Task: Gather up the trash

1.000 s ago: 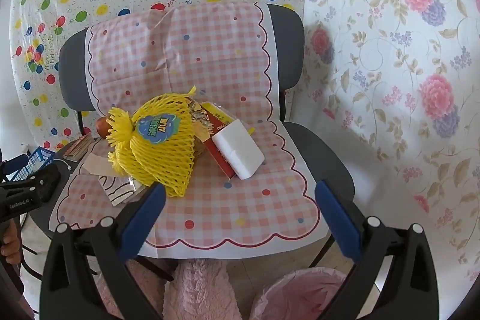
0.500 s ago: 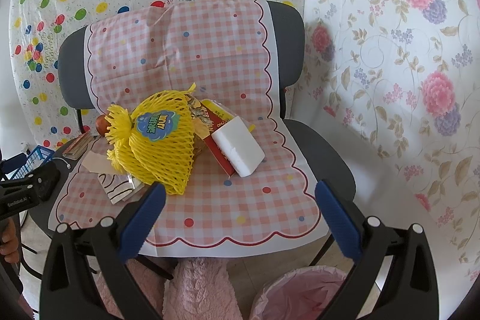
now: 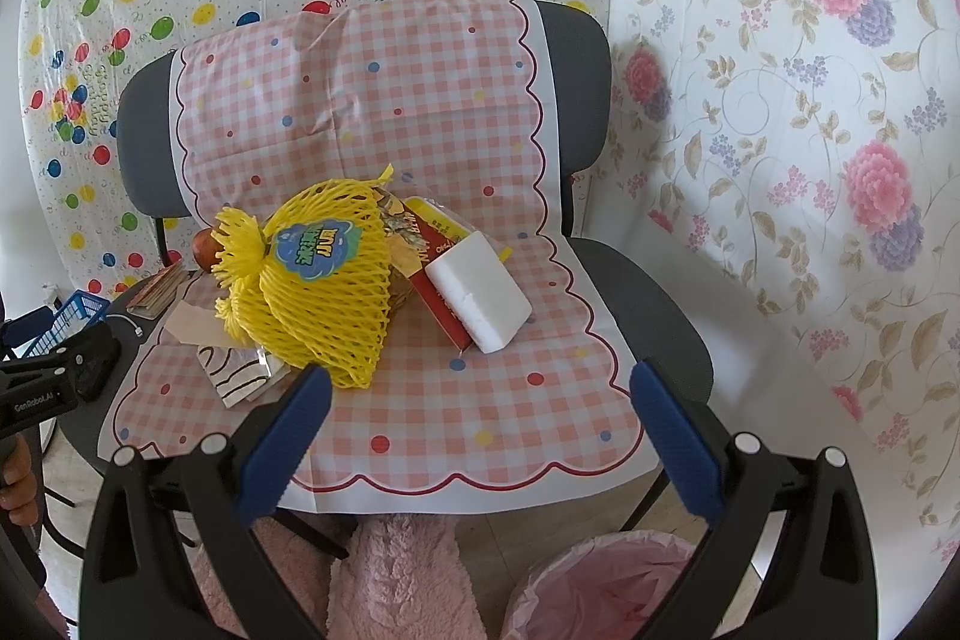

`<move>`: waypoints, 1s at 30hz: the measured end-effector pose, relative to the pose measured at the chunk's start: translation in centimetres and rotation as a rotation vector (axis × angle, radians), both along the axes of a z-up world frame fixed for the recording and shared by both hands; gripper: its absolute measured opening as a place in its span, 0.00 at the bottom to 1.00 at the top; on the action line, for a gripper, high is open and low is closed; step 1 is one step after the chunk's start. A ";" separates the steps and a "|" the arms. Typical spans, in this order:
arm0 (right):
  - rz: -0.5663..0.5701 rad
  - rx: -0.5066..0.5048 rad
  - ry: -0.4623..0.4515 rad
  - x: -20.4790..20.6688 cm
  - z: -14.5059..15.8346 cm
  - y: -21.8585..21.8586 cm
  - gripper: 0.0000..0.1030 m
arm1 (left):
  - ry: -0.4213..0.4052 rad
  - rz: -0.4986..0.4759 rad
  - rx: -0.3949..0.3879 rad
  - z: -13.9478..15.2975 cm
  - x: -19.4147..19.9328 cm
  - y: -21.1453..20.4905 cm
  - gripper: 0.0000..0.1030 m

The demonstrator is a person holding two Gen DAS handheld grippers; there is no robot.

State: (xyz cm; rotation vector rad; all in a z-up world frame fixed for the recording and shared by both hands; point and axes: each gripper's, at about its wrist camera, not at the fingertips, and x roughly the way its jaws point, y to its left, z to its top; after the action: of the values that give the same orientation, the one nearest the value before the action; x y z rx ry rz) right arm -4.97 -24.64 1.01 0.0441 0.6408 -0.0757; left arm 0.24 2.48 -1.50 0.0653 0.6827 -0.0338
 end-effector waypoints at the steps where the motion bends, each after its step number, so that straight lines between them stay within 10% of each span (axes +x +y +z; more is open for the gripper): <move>1: 0.000 0.000 0.000 0.0 0.0 0.0 0.94 | 0.000 0.001 0.000 -0.1 0.0 0.2 0.94; 30: 0.000 0.002 0.002 0.1 0.1 0.0 0.94 | 0.001 0.001 -0.001 0.0 0.0 0.6 0.94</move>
State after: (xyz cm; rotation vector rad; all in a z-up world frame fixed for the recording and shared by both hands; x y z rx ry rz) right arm -4.85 -24.63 1.08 0.0456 0.6428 -0.0748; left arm 0.23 3.04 -1.54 0.0636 0.6840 -0.0330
